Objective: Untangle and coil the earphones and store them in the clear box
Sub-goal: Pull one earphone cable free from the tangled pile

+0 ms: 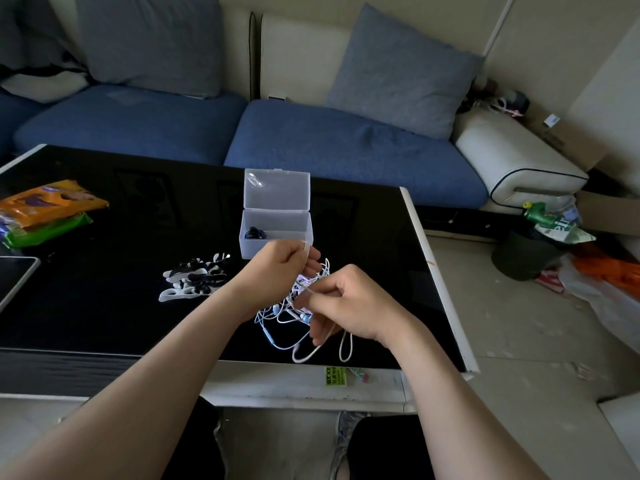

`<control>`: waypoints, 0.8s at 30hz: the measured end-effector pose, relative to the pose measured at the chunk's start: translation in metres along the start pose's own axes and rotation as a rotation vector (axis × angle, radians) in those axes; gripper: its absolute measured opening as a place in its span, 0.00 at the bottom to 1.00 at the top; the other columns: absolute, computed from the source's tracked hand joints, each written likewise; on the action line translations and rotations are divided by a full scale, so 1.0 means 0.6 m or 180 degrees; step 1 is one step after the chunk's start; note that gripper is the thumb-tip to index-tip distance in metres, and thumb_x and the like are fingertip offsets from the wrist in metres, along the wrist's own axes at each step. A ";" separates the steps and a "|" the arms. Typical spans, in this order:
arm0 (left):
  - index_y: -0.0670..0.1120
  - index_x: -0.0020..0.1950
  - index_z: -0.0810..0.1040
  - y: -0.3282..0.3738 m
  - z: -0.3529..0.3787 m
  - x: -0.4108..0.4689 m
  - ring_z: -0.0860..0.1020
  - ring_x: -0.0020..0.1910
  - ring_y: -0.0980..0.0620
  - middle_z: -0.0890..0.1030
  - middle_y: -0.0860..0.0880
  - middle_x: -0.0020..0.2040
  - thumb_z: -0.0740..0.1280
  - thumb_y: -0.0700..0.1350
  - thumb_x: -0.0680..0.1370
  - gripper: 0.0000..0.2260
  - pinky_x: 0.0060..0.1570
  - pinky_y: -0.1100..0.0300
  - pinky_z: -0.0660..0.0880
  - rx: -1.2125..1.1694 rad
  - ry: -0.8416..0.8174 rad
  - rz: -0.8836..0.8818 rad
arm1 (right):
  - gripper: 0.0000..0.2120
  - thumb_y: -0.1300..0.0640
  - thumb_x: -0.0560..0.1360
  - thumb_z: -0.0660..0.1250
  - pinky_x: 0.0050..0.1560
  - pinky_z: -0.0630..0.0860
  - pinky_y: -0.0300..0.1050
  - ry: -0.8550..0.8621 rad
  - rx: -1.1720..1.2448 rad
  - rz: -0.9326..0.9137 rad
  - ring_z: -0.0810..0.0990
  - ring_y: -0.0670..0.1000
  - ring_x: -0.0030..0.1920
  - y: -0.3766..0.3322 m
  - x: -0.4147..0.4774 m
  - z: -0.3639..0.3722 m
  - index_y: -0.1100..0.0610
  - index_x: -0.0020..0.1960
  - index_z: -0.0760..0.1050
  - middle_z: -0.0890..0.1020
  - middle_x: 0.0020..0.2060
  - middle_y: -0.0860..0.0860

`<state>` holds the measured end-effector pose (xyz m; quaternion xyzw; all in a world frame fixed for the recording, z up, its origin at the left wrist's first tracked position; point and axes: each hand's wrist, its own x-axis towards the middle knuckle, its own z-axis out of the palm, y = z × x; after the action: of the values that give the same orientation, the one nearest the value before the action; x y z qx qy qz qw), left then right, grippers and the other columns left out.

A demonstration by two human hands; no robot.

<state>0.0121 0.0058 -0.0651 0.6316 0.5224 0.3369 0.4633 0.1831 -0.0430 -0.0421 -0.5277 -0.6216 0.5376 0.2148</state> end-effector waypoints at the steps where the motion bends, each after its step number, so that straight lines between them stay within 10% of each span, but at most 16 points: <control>1: 0.42 0.58 0.83 0.000 -0.002 0.000 0.86 0.52 0.51 0.87 0.45 0.51 0.57 0.40 0.87 0.14 0.63 0.50 0.80 0.0087 -0.0027 0.0005 | 0.09 0.61 0.81 0.70 0.45 0.85 0.52 0.0151 -0.0020 -0.0108 0.86 0.60 0.34 0.001 0.000 -0.003 0.59 0.46 0.87 0.86 0.35 0.61; 6: 0.45 0.55 0.85 0.012 -0.008 -0.007 0.84 0.48 0.56 0.88 0.49 0.47 0.59 0.37 0.85 0.15 0.55 0.58 0.80 0.0225 -0.0188 0.0123 | 0.16 0.66 0.78 0.67 0.34 0.79 0.46 0.0892 0.0018 -0.0666 0.83 0.58 0.29 0.004 -0.003 -0.023 0.55 0.34 0.85 0.82 0.29 0.58; 16: 0.38 0.45 0.83 0.024 -0.009 -0.013 0.74 0.39 0.49 0.79 0.43 0.38 0.63 0.46 0.83 0.16 0.47 0.51 0.69 -0.0347 -0.1125 -0.0037 | 0.09 0.62 0.76 0.73 0.37 0.76 0.34 0.2310 -0.0343 -0.0689 0.81 0.41 0.32 0.034 0.019 -0.039 0.50 0.47 0.89 0.85 0.32 0.45; 24: 0.47 0.40 0.74 0.040 -0.025 -0.006 0.62 0.32 0.54 0.67 0.51 0.34 0.64 0.46 0.80 0.09 0.42 0.56 0.54 -0.3190 -0.0697 -0.0427 | 0.04 0.53 0.83 0.72 0.49 0.82 0.47 0.1377 -0.0488 -0.0038 0.85 0.42 0.37 0.065 0.025 -0.052 0.48 0.53 0.86 0.87 0.40 0.48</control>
<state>0.0062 0.0054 -0.0373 0.3288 0.2846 0.4473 0.7816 0.2206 -0.0210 -0.0711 -0.6418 -0.6032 0.3618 0.3056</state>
